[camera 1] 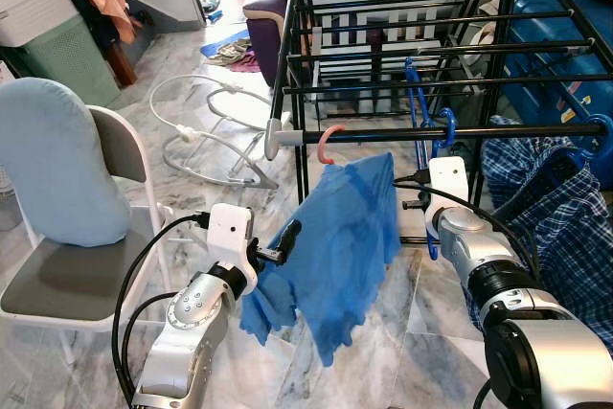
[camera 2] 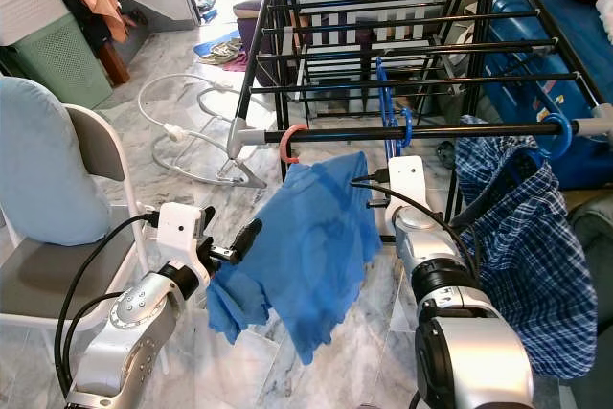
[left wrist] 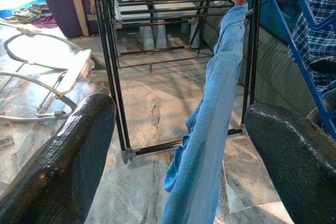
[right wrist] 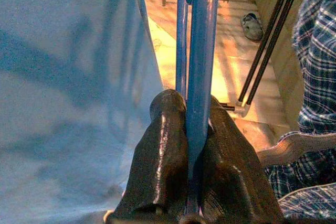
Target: Hang hanger
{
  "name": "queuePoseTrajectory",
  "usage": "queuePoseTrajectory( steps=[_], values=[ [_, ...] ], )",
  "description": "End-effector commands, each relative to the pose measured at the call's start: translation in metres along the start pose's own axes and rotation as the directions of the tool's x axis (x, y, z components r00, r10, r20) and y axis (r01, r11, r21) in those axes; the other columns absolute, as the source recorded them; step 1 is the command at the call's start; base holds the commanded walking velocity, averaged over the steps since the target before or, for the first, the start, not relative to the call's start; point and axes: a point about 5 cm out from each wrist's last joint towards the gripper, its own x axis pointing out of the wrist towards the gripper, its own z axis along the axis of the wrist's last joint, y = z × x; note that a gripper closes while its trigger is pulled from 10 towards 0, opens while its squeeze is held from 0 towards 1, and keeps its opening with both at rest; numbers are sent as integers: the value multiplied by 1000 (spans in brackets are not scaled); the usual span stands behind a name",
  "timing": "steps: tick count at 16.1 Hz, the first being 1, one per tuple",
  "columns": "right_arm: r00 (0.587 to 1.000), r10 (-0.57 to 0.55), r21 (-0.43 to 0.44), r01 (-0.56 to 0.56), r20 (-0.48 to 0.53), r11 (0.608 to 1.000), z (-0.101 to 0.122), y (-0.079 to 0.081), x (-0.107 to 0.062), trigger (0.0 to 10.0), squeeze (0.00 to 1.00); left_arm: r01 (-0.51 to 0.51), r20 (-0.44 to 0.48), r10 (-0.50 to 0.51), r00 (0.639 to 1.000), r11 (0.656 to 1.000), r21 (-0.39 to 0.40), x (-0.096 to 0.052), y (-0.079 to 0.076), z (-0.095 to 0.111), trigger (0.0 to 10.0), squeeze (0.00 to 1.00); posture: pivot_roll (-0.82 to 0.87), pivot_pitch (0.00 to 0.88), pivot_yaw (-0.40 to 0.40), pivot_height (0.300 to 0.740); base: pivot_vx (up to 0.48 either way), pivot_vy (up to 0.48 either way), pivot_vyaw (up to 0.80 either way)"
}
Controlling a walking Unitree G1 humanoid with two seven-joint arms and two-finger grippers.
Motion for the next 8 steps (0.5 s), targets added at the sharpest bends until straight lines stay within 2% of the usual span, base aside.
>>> queuePoseTrajectory(
  steps=[1, 5, 8],
  values=[
    [999, 13, -7, -13, 42, 1000, 17, 4, 0, 10000, 0, -6, 21, 6, 1000, 1000, 12, -1, 3, 5, 10000, 0, -96, 47, 107, 740, 0, 0, 0],
    [1000, -4, 5, 4, 25, 1000, 12, 0, 1, 10000, 0, 2, 19, -2, 1000, 1000, 13, -1, 2, 5, 10000, 0, -100, 44, 106, 740, 0, 0, 0],
    [1000, -13, 6, 13, 21, 1000, 11, -1, 1, 10000, 0, 7, 18, -7, 1000, 1000, 11, -1, 1, 3, 10000, 0, -100, 44, 106, 740, 259, 0, 0]
  ],
)
